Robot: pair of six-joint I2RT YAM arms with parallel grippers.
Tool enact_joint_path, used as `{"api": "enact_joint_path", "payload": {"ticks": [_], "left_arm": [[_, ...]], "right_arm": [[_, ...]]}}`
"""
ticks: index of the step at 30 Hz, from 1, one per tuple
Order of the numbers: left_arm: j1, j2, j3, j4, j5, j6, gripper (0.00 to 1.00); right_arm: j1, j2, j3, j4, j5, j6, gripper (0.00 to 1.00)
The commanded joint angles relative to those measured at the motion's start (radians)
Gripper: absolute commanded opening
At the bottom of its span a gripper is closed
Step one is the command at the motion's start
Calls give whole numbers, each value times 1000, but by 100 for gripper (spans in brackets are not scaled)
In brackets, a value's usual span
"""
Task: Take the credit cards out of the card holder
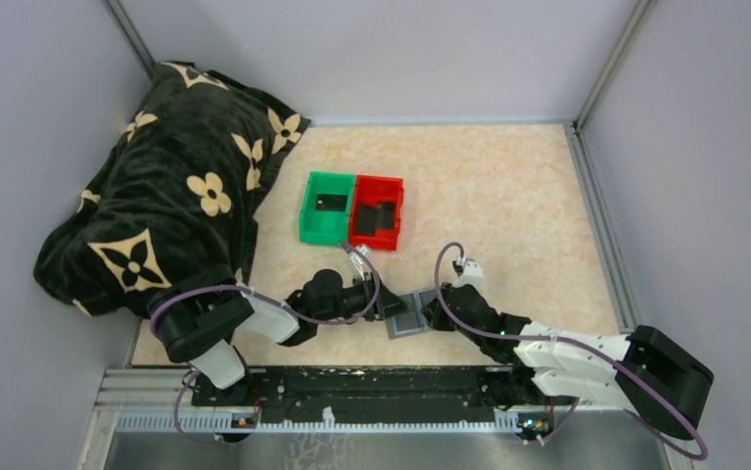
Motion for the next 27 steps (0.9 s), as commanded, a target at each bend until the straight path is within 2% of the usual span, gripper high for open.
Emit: {"api": "enact_joint_path", "payload": {"ticks": [1,5,8,11,19,27], "left_arm": [[1,-72,-39,-53,-76,28,50],[1,-98,-50,-103,-121,29,51],[2,-109,-44,-165,-158,14,59],[1,-120,-50,-201,-194,-8,61],[0,-136,-60,-242,-221,-22,61],[0,-90,-50,-212,-198,-30,61]], "right_arm": [[10,20,15,43,4,-12,0],[10,29,16,49,1,-12,0],[10,31,21,46,0,-14,0],[10,34,28,42,3,-18,0],[10,67,39,55,-4,-19,0],[10,65,39,53,-5,-19,0]]}}
